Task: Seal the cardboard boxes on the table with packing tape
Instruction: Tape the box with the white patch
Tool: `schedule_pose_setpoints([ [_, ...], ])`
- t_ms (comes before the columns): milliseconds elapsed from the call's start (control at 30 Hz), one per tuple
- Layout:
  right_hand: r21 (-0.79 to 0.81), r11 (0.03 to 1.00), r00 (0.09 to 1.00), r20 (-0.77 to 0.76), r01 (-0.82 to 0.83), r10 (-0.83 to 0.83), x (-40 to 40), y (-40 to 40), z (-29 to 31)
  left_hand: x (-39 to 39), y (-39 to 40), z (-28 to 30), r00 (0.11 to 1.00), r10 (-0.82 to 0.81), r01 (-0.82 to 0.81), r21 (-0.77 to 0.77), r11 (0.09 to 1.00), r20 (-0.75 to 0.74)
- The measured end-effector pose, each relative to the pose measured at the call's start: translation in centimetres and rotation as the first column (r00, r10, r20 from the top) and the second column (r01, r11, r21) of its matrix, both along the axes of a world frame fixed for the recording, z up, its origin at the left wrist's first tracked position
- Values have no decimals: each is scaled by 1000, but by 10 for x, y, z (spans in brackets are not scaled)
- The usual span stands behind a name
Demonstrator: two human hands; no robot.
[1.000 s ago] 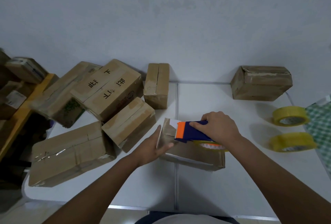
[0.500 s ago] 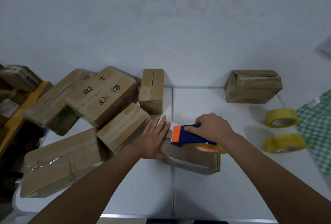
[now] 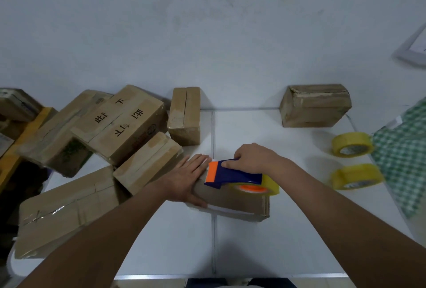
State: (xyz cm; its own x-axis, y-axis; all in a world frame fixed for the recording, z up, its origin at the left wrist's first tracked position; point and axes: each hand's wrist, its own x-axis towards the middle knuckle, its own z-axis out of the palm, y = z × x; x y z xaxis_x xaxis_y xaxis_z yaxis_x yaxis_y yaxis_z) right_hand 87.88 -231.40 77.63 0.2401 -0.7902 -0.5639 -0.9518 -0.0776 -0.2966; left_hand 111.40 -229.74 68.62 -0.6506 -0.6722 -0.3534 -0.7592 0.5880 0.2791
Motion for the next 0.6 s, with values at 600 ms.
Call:
schedule_pose_setpoints([
  [600, 9, 996, 991, 104, 88, -89, -97, 24, -7, 5, 4, 1, 999, 43, -43, 21, 999, -7],
])
